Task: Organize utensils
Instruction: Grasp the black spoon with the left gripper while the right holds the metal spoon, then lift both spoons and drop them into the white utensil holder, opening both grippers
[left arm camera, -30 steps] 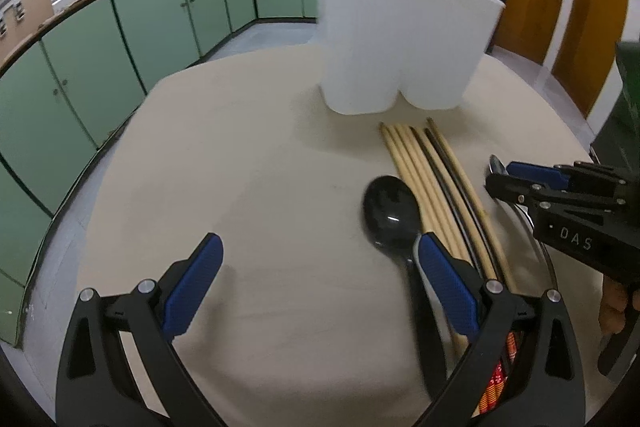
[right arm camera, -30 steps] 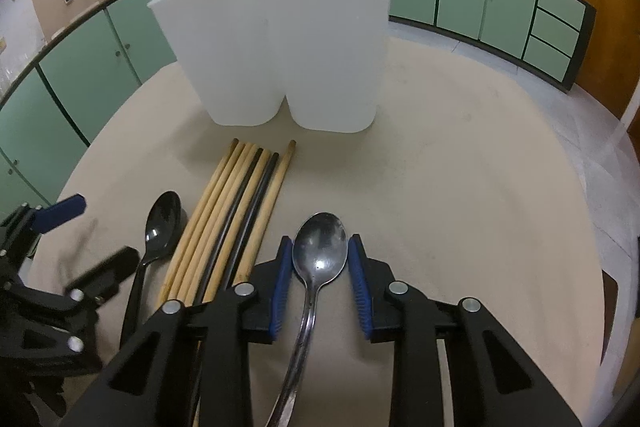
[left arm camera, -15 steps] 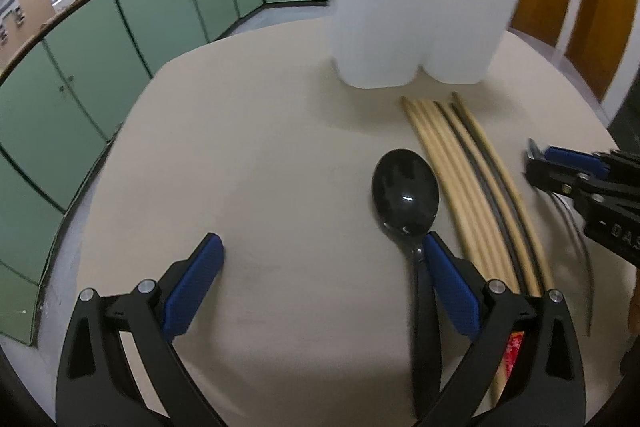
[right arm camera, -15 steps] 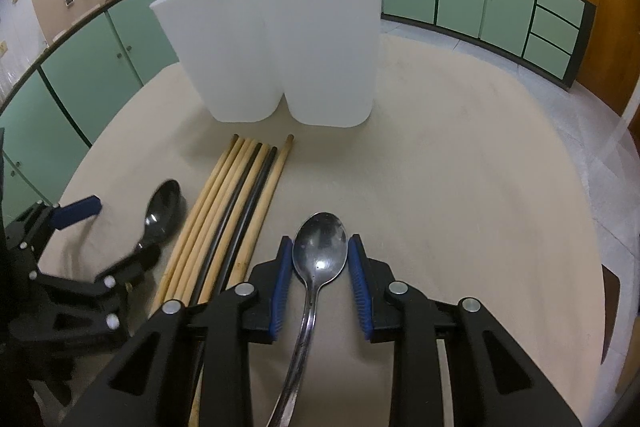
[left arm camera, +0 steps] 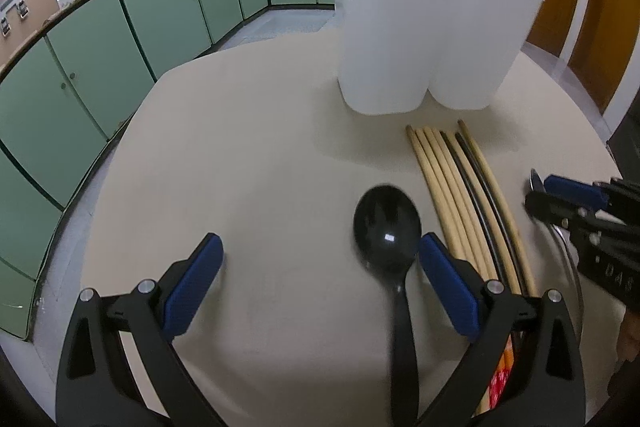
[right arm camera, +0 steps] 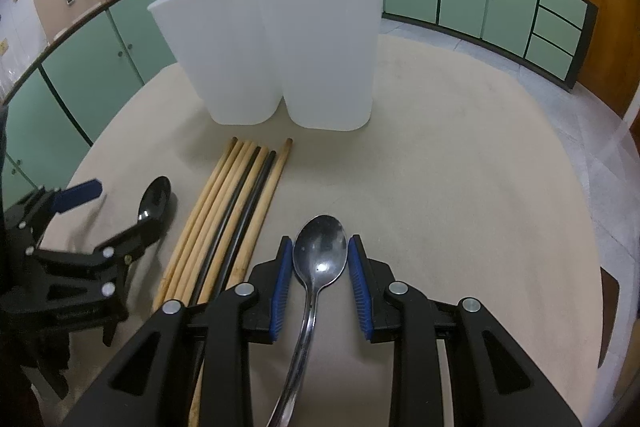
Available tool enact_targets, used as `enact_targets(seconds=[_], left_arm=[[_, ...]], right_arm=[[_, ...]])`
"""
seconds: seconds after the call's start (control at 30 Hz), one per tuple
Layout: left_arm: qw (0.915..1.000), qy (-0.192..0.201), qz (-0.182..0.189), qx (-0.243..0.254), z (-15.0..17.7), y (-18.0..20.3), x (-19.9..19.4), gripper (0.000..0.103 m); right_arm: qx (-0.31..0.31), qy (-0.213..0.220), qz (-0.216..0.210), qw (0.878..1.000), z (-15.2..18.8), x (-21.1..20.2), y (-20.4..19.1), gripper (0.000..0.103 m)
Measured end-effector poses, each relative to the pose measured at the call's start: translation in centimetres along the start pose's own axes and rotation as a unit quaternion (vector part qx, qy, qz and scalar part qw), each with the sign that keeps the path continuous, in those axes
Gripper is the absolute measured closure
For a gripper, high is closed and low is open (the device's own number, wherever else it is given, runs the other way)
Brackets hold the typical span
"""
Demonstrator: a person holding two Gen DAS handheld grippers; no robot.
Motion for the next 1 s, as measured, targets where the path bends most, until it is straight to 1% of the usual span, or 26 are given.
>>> enact_targets(seconds=[0.27, 0.43, 0.6, 0.73, 0.8, 0.83, 0.87, 0.9, 0.93, 0.97, 1.0], left_arm=[[0.9999, -0.008, 0.009, -0.002, -1.0, -0.5, 0.4, 0.008], [0.9998, 0.005, 0.018, -0.008, -1.0, -0.1, -0.9, 0.008], [0.9998, -0.01, 0.013, -0.01, -1.7, -0.1, -0.1, 0.008], [0.9995, -0.016, 0.022, -0.017, -1.8, -0.4, 0.8, 0.009], [0.9995, -0.015, 0.022, -0.014, -1.8, -0.5, 0.9, 0.027], [0.9997, -0.011, 0.019, -0.011, -1.8, -0.5, 0.8, 0.029], [0.9997, -0.007, 0.022, -0.009, -1.7, -0.4, 0.7, 0.035], [0.9997, -0.005, 0.024, -0.008, -1.8, -0.6, 0.6, 0.043], [0.9996, -0.001, 0.026, -0.006, -1.9, -0.7, 0.5, 0.047], [0.9996, 0.001, 0.029, -0.003, -1.9, -0.7, 0.5, 0.058], [0.9992, 0.002, 0.039, -0.003, -1.9, -0.7, 0.4, 0.065]], right_arm=[[0.008, -0.011, -0.01, 1.0, -0.6, 0.6, 0.3, 0.074], [0.01, -0.013, -0.014, 1.0, -0.7, 0.6, 0.6, 0.073], [0.008, -0.013, -0.012, 1.0, -0.7, 0.6, 0.7, 0.073], [0.001, -0.015, -0.012, 1.0, -0.7, 0.6, 0.7, 0.073], [-0.002, -0.016, -0.011, 1.0, -0.9, 0.7, 0.5, 0.074], [-0.003, -0.016, -0.012, 1.0, -0.9, 0.7, 0.5, 0.074], [-0.005, -0.016, -0.012, 1.0, -0.9, 0.7, 0.5, 0.074], [-0.006, -0.015, -0.012, 1.0, -0.8, 0.7, 0.4, 0.074], [-0.006, -0.015, -0.012, 1.0, -0.8, 0.6, 0.4, 0.074], [-0.005, -0.013, -0.011, 1.0, -0.8, 0.6, 0.4, 0.075], [-0.002, -0.01, -0.01, 1.0, -0.8, 0.5, 0.5, 0.075]])
Point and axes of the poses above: each gripper's, at about its wrist camera, not at the fingertips, and x roughly the way its jaws point, y to its right, z to its underside, the point moved 2 cm from there along x, roughly the way its jaws point, and after that the axes turned 9 degrees about x, right-handed, at the moved point
